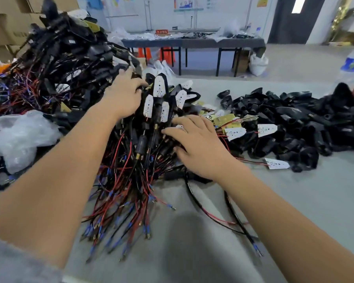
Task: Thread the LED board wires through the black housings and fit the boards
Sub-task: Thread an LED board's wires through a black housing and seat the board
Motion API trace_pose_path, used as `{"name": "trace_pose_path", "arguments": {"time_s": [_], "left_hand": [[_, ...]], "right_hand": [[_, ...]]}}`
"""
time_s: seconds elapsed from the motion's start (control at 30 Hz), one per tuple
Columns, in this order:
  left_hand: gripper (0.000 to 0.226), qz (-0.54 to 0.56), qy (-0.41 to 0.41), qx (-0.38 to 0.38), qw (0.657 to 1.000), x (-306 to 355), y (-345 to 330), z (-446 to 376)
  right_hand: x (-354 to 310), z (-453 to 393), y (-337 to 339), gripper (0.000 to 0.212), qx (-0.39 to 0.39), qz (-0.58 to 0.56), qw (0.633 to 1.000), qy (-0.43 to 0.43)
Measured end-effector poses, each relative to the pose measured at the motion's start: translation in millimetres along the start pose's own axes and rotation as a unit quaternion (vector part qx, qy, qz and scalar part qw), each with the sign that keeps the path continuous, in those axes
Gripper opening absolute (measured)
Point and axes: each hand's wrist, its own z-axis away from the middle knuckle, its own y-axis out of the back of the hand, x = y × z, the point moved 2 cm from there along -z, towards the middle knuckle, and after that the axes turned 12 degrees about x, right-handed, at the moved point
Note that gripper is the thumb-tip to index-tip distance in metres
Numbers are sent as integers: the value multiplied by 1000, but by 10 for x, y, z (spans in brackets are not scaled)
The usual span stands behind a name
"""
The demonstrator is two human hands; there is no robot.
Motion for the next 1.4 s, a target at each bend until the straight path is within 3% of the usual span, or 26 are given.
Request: {"name": "trace_pose_path", "arguments": {"time_s": [0.17,0.33,0.4,0.47,0.57,0.73,0.87,1.03,1.1,1.13,1.2,1.23,1.3,1.4], "left_hand": [[45,-113,51,148,981,357,-7,181],[42,-18,5,291,957,1089,-123,559],[31,79,-25,234,969,1379,-339,737],[28,139,-7,113,984,1611,-647,929],[40,37,11,22,999,1776,-1091,1183],[40,31,65,84,994,1674,-1254,1281],[27,-19,74,61,995,1496,-1235,1229],[21,77,33,99,992,1575,-1158,1270],[20,144,-3,121,982,1723,-1148,1313],[19,172,-26,123,977,1801,-1152,1346],[18,227,-71,114,964,1957,-1178,1420],[18,262,-83,104,956,2027,-1192,1461],[23,317,-88,85,940,2141,-1204,1530],[32,355,-79,80,928,2216,-1215,1568]], "right_hand": [[477,641,178,41,-27,2,993,-112],[721,1058,286,27,-16,1,975,-221],[757,1158,294,26,-31,-8,972,-231],[802,1219,305,28,-36,-32,967,-251],[878,1272,329,27,-14,-71,954,-290],[966,1316,328,22,15,-110,940,-323],[990,1289,280,21,10,-107,940,-323],[962,1246,275,19,14,-111,940,-323],[952,1236,288,18,64,-218,897,-380],[951,1226,308,16,101,-312,844,-425],[974,1213,343,14,158,-498,699,-489],[996,1216,361,15,166,-550,648,-499],[1050,1240,388,18,158,-581,619,-503],[1089,1275,386,20,162,-580,629,-491]]}}
